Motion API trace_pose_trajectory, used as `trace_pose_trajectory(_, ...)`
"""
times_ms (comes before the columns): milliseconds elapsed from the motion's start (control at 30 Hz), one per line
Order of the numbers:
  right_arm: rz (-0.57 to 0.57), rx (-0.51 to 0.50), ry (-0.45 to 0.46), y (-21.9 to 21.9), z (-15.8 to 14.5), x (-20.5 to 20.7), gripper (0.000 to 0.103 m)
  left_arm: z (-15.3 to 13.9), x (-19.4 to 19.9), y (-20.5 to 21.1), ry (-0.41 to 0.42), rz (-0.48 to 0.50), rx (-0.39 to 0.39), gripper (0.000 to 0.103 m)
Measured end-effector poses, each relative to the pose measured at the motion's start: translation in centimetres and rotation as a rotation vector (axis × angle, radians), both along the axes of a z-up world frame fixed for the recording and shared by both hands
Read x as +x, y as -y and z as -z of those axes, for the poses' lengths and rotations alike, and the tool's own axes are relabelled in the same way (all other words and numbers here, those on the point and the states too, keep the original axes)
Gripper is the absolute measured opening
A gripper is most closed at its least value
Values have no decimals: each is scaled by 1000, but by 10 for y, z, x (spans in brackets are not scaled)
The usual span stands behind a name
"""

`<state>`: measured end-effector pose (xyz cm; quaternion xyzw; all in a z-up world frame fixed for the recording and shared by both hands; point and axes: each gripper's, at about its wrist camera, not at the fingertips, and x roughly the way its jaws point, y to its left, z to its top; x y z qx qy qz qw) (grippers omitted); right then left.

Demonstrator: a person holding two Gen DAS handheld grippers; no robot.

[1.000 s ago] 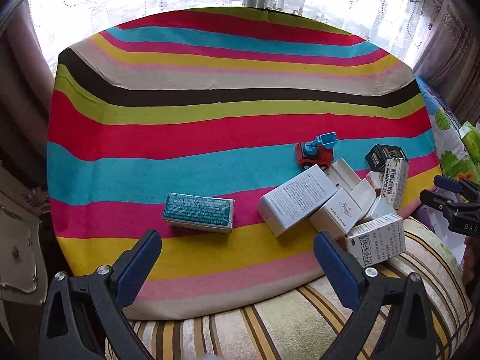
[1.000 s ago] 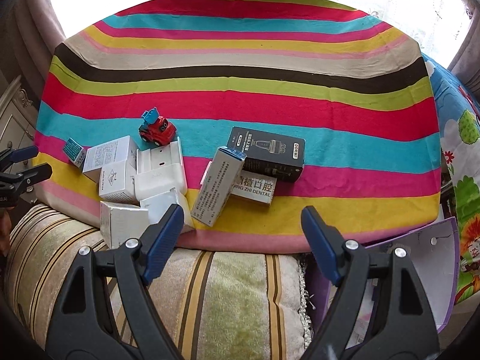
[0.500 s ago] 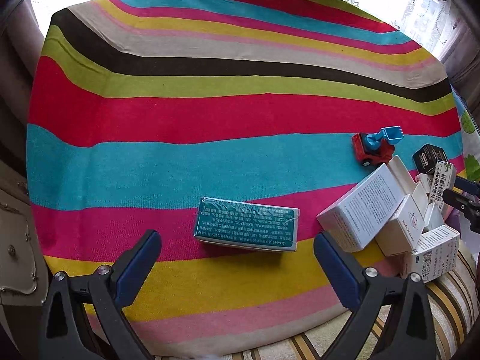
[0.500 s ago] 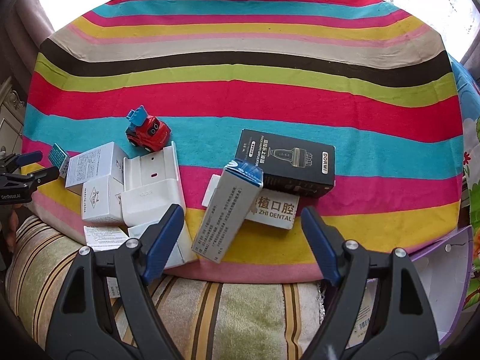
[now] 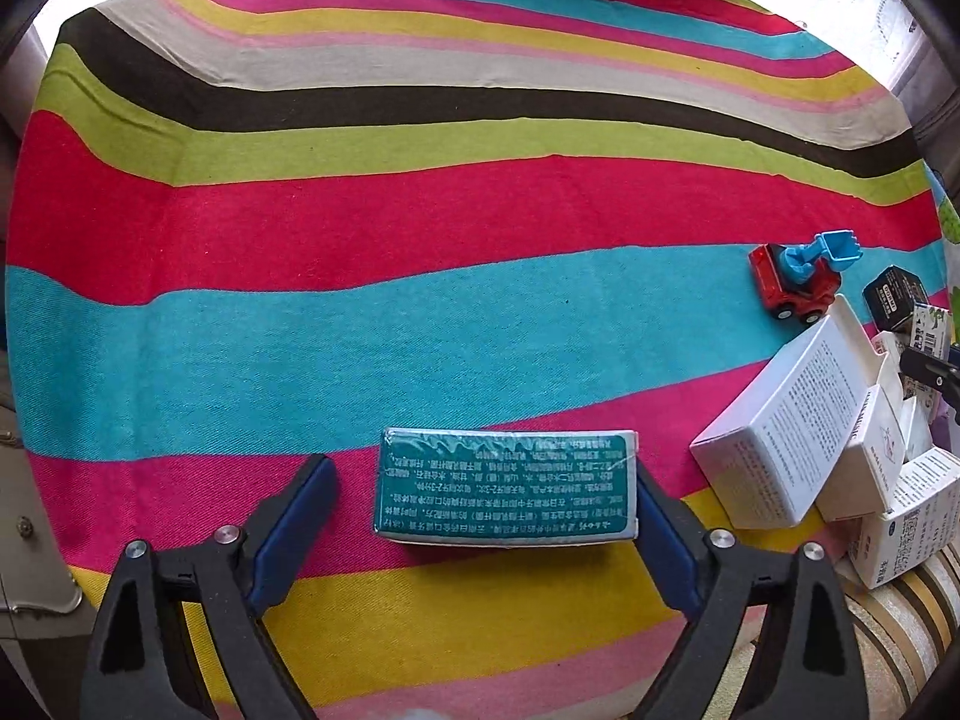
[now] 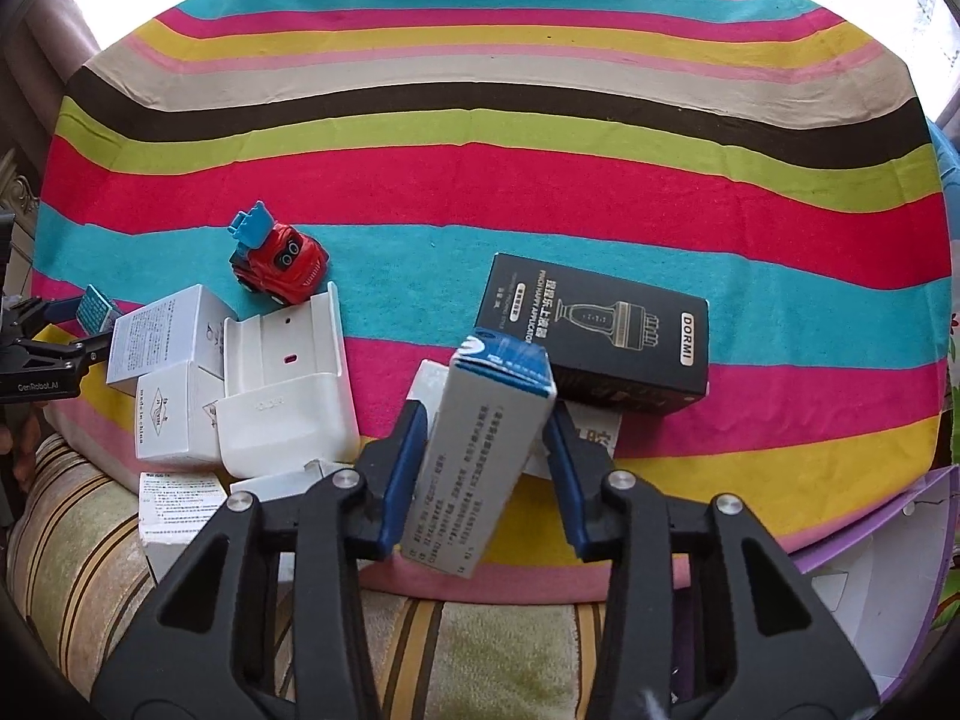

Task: Organize rigid objects
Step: 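Grasp the teal printed box with the left gripper while the right grasps the tall white blue-topped box, then carry the teal box and tall white box over the purple box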

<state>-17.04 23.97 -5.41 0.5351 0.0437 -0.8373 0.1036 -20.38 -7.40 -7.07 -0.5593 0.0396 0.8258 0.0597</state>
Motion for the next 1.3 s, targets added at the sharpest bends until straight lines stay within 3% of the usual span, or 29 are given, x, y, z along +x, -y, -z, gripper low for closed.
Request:
trace_pose_trajectory(67, 1, -4, -6, -1, 0, 1, 29, -4, 2, 0, -8, -1, 0, 74)
trace_pose_trajectory(100, 1, -8, -8, -2, -1, 1, 29, -5, 3, 0, -10, -4, 1, 73)
trace_pose_trajectory(400, 3, -7, -67, -3, -12, 13, 28, -21, 21, -8, -54, -53, -61, 73)
trace_pose_trajectory(600, 4, -5, -91, -7, -22, 23, 28, -47, 41, -21, -102, -75, -58, 73)
trace_pose_trajectory(967, 42, -9, -123, -26, -38, 44, 28, -81, 70, -71, -170, -4, -27, 73)
trace_pose_trajectory(1300, 71, -13, -141, -43, -51, 63, 28, -86, 79, -113, -188, 68, -9, 73)
